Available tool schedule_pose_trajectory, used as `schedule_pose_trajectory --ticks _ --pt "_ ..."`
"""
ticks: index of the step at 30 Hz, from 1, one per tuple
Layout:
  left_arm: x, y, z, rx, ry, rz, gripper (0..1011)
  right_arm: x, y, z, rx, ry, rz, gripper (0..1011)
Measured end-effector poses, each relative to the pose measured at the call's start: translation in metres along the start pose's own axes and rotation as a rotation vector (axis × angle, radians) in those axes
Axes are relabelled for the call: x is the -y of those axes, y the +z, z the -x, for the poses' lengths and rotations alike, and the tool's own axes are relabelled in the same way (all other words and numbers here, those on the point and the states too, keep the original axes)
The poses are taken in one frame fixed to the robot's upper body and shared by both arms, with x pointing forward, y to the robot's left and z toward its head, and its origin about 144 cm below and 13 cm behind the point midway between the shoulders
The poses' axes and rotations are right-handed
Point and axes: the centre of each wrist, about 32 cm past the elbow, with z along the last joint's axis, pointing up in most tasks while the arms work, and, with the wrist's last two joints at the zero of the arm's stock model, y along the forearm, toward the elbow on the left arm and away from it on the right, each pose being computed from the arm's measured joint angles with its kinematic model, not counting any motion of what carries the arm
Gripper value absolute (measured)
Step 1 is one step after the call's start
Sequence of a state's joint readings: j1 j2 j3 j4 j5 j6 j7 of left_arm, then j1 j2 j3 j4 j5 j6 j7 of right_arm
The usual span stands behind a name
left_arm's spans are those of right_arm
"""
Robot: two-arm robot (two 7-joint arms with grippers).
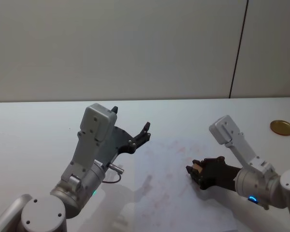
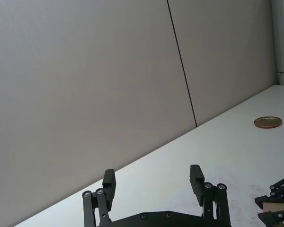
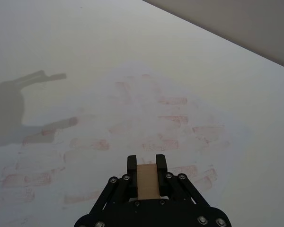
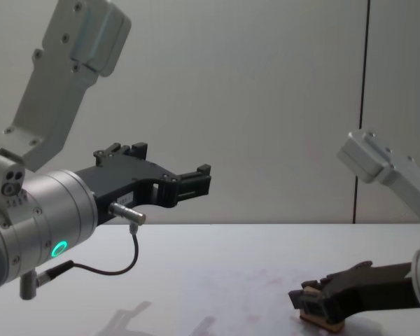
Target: Use the one hand to pick up the stamp and affix it onto the A4 paper.
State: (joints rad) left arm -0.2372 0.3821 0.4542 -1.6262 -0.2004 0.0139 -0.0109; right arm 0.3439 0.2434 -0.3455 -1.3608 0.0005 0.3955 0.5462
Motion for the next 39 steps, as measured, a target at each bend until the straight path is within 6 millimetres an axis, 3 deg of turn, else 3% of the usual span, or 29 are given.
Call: schedule_pose_trajectory --ticks 15,39 --pt "0.000 0.000 0.000 0.000 0.000 0.000 993 0.010 0.007 -0.006 -0.014 -0.022 -0.034 219" --pt "0.000 0.000 0.000 0.000 0.000 0.000 993 0.052 0.006 -0.033 -0.033 -0.137 -0.078 218"
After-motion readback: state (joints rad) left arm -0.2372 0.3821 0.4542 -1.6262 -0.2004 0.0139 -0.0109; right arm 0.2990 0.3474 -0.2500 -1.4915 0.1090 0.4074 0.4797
